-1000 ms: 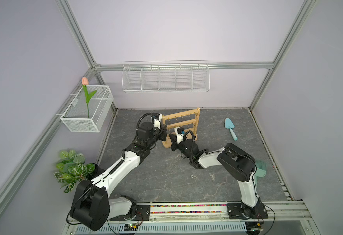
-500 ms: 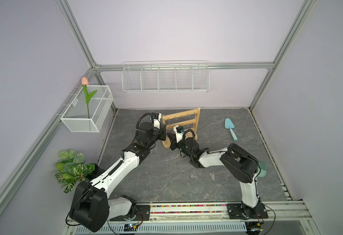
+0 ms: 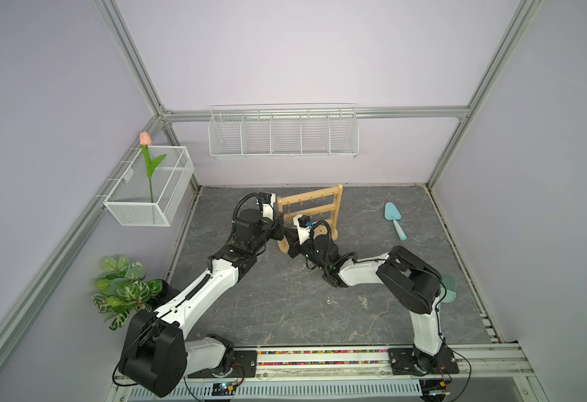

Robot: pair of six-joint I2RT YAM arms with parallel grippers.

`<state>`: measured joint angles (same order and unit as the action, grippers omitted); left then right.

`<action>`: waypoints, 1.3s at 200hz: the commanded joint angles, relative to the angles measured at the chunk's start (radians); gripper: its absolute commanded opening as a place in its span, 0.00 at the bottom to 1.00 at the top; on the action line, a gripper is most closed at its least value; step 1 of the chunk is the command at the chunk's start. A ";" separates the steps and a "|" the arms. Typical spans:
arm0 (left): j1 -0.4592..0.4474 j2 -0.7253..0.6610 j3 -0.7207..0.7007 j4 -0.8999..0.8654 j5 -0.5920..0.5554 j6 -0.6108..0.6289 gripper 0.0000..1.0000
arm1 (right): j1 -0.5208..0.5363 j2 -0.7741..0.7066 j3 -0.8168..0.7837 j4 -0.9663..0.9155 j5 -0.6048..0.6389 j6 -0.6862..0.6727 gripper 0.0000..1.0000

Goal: Hang the necklace on the jewelry display stand
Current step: Hang the necklace on the stand.

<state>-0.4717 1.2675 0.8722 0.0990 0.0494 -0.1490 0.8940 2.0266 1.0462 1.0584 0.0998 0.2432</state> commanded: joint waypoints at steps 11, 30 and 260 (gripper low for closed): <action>-0.003 -0.020 0.005 0.001 -0.014 -0.012 0.00 | 0.011 -0.056 -0.039 0.017 -0.004 -0.002 0.07; -0.003 -0.017 0.004 0.002 -0.008 -0.015 0.00 | 0.012 -0.066 -0.058 0.026 0.015 -0.004 0.07; -0.037 -0.066 -0.041 -0.015 -0.131 -0.036 0.00 | 0.042 -0.130 -0.095 0.004 0.036 -0.037 0.07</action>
<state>-0.5053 1.2224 0.8371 0.0914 -0.0566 -0.1726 0.9276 1.9488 0.9558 1.0492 0.1303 0.2298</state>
